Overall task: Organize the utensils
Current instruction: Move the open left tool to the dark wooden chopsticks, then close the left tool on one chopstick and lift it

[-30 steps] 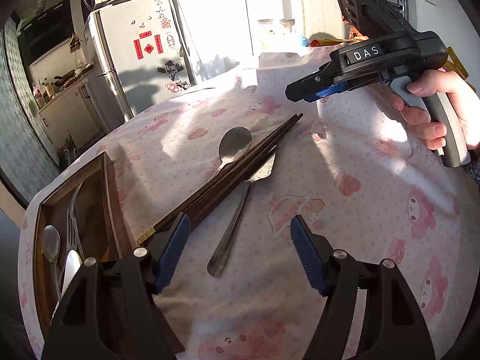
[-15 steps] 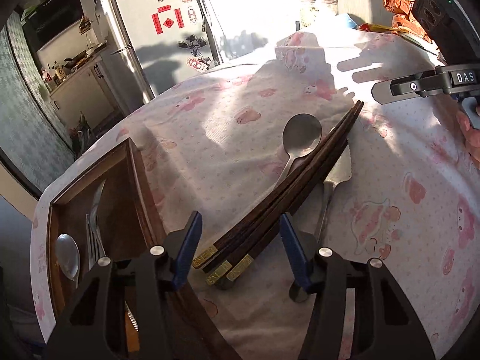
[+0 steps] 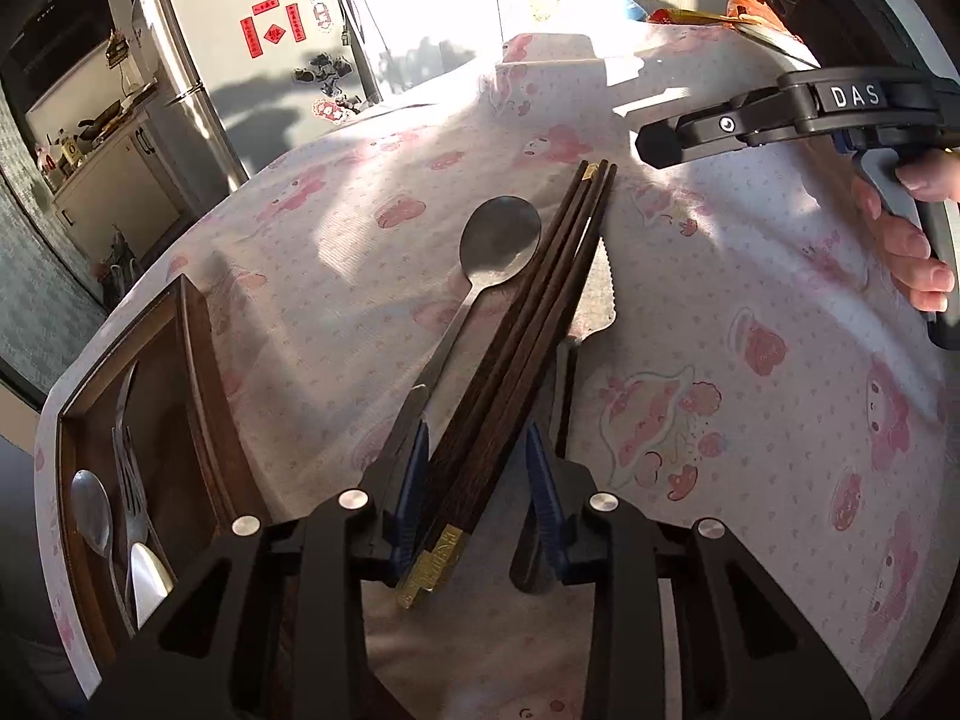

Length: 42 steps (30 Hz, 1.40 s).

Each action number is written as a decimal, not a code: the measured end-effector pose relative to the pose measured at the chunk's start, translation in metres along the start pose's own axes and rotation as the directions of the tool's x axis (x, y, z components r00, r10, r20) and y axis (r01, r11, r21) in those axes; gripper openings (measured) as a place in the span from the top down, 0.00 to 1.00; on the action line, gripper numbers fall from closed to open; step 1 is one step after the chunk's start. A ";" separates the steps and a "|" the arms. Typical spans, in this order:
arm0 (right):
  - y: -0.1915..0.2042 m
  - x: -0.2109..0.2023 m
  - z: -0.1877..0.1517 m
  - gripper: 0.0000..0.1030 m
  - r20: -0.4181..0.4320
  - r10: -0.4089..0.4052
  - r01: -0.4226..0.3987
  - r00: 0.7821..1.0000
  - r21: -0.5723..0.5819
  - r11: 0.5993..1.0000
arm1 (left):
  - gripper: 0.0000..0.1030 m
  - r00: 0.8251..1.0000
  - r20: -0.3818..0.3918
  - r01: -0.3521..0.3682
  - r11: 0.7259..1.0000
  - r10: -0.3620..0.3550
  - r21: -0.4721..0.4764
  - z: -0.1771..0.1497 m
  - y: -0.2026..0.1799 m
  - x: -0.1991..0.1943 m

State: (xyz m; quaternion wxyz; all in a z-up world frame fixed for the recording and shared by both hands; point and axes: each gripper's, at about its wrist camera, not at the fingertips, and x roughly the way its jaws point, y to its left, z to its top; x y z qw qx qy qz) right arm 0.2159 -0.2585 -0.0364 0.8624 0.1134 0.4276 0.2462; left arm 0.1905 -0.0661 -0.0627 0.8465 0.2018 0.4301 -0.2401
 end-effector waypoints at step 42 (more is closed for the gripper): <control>-0.004 0.025 -0.013 0.43 -0.056 0.054 -0.048 0.997 0.093 0.994 | 0.93 0.993 0.096 0.071 0.997 -0.074 0.037 0.004 -0.047 -0.038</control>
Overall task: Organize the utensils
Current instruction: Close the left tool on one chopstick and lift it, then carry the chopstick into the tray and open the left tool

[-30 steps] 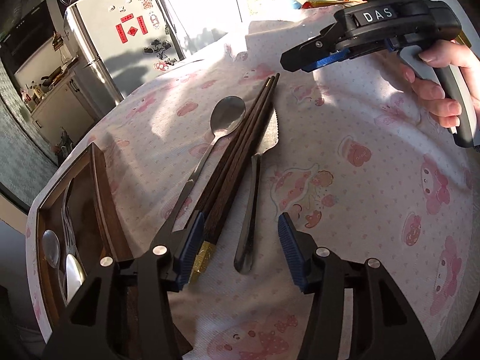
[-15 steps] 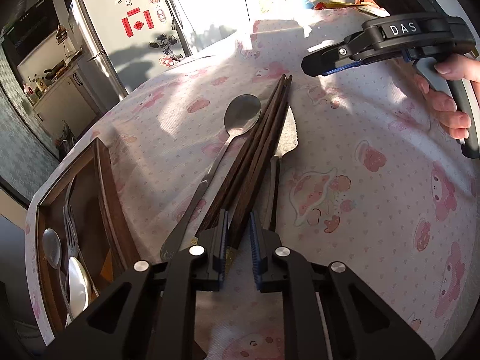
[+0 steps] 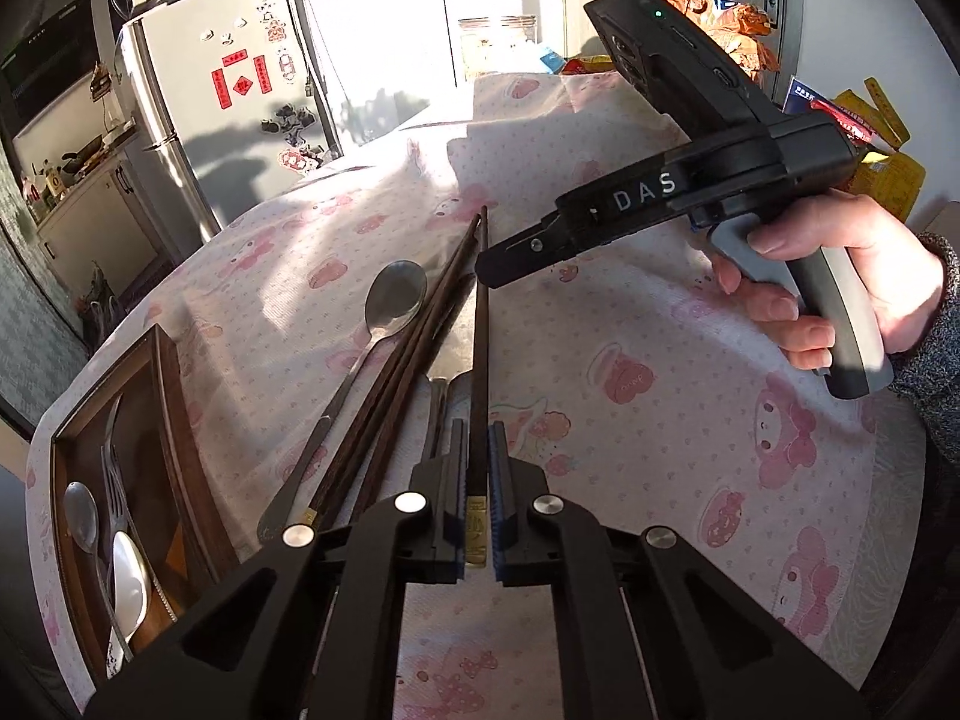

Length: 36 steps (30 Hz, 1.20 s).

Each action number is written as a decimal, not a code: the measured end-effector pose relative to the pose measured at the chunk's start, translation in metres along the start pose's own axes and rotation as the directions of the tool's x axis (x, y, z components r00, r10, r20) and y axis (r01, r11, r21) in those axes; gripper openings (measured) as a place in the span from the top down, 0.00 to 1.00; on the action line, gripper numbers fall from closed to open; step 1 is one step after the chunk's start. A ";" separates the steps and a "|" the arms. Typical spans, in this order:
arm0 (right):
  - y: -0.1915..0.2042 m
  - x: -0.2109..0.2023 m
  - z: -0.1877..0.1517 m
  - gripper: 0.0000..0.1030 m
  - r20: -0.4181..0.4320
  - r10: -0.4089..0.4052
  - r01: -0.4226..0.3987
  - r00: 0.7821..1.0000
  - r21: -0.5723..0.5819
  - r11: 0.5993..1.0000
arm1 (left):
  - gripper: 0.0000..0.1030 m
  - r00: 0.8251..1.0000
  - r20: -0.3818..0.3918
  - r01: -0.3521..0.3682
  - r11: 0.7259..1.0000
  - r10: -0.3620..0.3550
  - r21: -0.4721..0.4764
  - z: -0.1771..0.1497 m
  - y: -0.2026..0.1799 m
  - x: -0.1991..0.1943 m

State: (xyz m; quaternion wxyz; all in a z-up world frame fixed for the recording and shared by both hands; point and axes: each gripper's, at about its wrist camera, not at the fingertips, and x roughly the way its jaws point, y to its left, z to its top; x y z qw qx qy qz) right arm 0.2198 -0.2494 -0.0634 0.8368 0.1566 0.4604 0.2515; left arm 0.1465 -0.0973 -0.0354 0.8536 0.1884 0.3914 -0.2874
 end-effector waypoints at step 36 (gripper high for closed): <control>0.109 0.013 0.019 0.78 0.039 0.068 -0.064 0.997 -0.104 0.993 | 0.92 0.995 0.073 -0.067 0.997 0.070 -0.041 -0.038 0.031 -0.079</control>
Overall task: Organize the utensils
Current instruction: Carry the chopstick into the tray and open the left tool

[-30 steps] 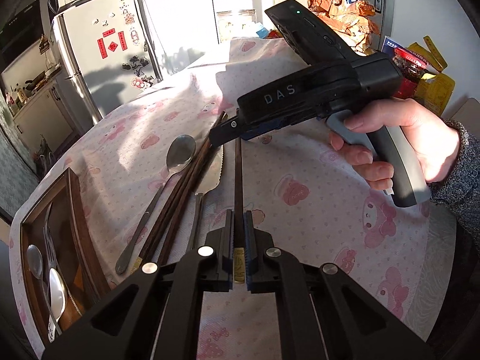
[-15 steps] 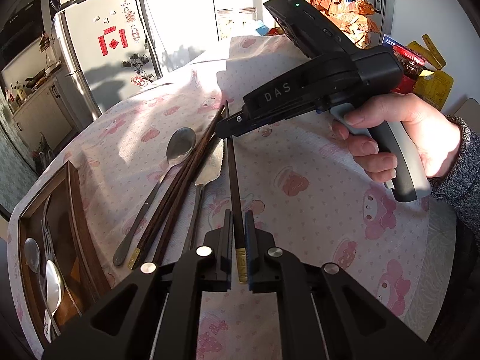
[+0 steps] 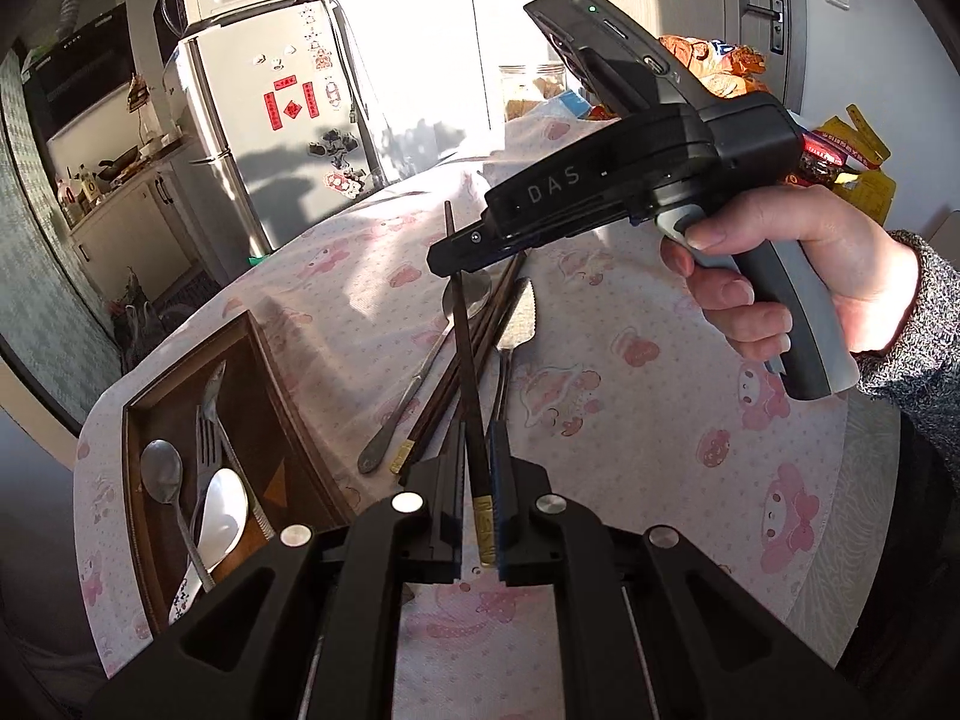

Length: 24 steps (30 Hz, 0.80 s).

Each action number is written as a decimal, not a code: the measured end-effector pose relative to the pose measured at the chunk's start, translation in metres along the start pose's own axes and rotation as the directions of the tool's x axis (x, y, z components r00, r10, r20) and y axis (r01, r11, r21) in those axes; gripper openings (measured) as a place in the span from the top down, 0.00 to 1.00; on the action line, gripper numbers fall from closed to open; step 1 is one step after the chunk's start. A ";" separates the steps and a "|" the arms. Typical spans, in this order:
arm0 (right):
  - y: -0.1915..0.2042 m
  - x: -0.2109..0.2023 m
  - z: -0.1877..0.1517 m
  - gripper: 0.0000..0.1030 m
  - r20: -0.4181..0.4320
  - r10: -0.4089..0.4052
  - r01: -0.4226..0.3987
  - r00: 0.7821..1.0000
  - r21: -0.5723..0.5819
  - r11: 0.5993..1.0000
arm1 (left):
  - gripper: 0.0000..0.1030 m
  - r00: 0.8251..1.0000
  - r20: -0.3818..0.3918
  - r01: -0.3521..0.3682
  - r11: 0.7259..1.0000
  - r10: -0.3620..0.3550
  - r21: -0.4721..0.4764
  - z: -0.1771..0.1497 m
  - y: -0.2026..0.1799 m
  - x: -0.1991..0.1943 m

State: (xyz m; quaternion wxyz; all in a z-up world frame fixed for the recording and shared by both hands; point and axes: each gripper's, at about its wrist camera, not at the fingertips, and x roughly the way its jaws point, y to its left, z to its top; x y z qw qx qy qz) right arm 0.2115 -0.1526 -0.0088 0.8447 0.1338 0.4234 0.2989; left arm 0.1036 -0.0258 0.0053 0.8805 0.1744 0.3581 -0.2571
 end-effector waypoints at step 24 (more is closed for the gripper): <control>0.116 0.140 0.029 0.81 -0.098 0.056 -0.068 0.994 -0.119 0.991 | 0.93 0.984 -0.045 -0.177 0.952 0.171 -0.249 -0.085 0.137 -0.007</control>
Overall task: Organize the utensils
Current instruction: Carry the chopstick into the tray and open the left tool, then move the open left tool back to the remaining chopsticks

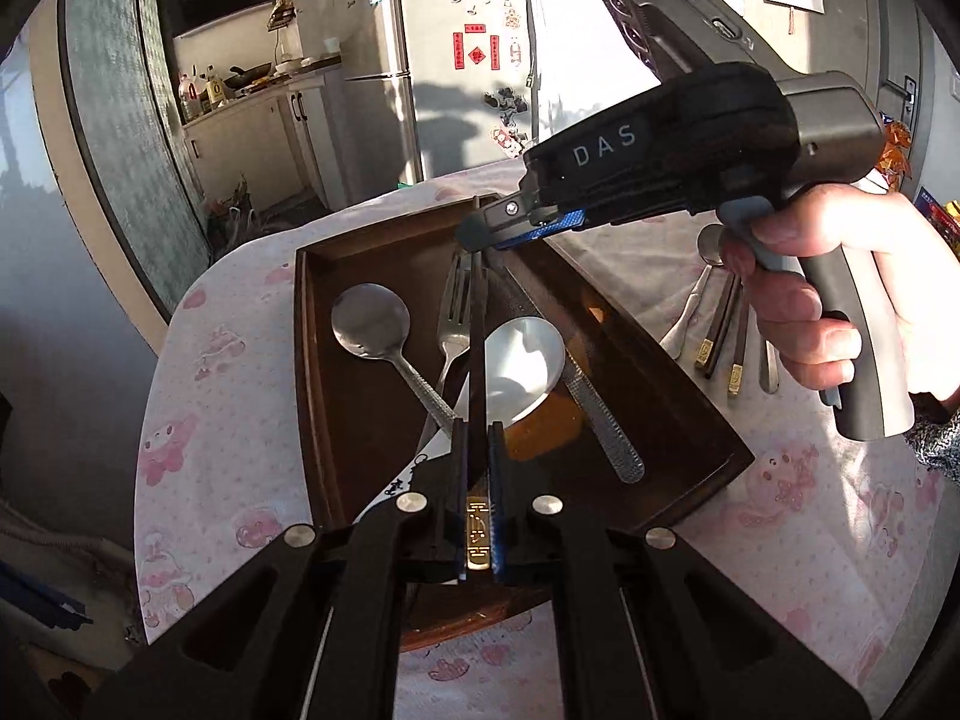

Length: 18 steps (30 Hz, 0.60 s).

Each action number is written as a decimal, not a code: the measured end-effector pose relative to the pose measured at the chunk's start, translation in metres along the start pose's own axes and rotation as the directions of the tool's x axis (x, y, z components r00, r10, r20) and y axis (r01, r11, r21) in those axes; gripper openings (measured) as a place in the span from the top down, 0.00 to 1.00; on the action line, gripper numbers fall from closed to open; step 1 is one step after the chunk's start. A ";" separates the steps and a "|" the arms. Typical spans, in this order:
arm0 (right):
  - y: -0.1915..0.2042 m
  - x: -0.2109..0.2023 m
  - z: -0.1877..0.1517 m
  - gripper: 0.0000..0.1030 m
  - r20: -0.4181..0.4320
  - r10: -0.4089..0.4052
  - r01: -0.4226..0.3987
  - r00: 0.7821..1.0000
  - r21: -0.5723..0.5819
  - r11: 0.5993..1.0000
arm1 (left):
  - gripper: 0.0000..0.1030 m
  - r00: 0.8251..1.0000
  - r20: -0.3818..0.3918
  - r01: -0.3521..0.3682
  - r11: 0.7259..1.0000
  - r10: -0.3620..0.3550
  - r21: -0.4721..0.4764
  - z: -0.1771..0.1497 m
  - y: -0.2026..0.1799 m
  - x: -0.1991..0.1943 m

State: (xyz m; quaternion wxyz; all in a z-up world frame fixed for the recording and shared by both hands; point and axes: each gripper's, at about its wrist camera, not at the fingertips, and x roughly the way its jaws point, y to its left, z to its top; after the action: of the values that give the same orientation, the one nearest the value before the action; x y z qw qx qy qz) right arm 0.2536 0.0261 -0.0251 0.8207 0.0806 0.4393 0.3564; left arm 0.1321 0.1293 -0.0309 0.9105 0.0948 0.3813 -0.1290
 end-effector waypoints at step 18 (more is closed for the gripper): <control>-0.016 -0.064 -0.045 0.73 0.040 0.024 -0.023 0.999 -0.020 1.000 | 0.41 0.995 0.038 -0.098 0.995 0.097 0.014 0.013 -0.016 -0.008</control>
State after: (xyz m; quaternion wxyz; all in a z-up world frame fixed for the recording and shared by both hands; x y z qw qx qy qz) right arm 0.2042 -0.0361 -0.0164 0.8260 0.0849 0.4180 0.3685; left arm 0.1301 0.1123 -0.0171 0.9218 0.1180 0.3583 -0.0892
